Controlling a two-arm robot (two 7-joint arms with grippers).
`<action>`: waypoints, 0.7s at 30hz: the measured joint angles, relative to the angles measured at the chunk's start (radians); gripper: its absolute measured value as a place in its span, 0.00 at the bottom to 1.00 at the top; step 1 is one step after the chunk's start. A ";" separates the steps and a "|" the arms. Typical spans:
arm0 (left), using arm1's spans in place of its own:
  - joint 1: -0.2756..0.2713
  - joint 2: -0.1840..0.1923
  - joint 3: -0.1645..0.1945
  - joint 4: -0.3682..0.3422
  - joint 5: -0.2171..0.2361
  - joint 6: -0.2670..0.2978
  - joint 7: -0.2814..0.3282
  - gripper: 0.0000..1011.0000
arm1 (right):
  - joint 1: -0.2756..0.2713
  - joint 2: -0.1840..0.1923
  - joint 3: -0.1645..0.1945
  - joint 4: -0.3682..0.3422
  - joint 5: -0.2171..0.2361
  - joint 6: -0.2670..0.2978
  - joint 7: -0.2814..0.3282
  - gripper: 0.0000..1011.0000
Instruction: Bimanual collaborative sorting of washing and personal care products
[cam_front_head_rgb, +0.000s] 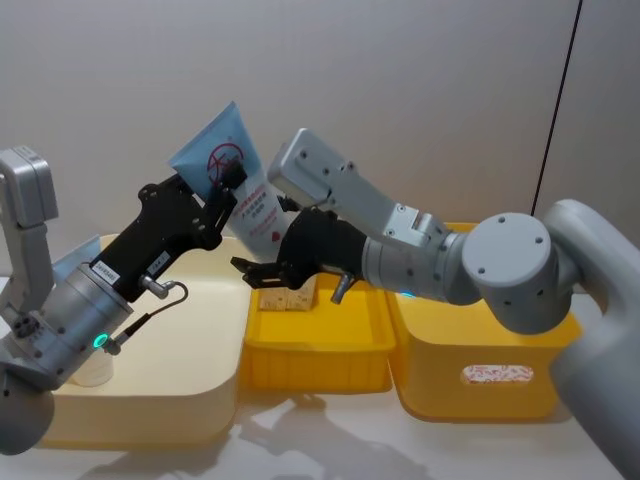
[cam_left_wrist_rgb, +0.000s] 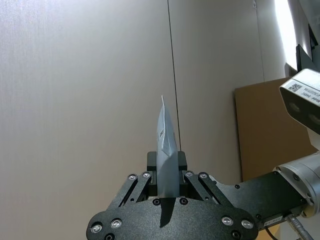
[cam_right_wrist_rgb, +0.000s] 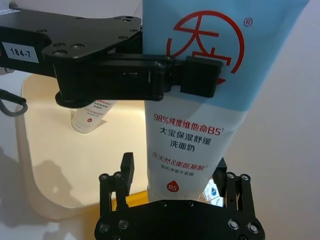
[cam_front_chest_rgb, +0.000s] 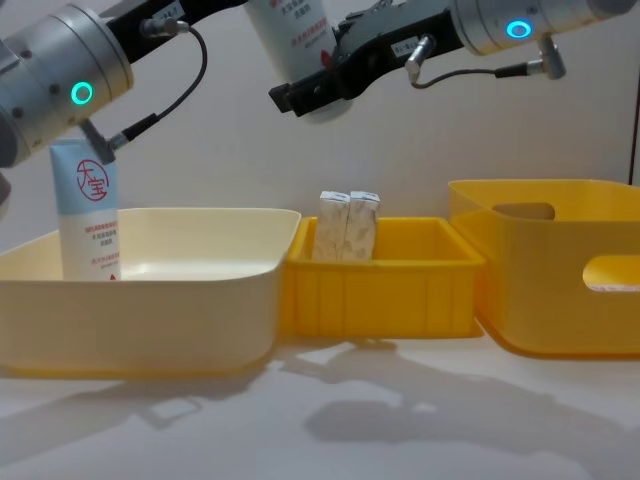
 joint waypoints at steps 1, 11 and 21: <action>0.000 0.000 0.000 0.000 0.000 0.000 0.000 0.20 | 0.001 -0.001 0.000 0.000 0.000 0.001 0.000 0.94; 0.003 0.003 0.002 -0.008 0.000 0.002 0.006 0.20 | 0.005 -0.012 -0.003 0.005 -0.003 0.007 0.000 0.71; 0.004 0.004 0.004 -0.011 0.000 0.003 0.008 0.20 | 0.007 -0.016 -0.004 0.007 -0.004 0.009 0.000 0.64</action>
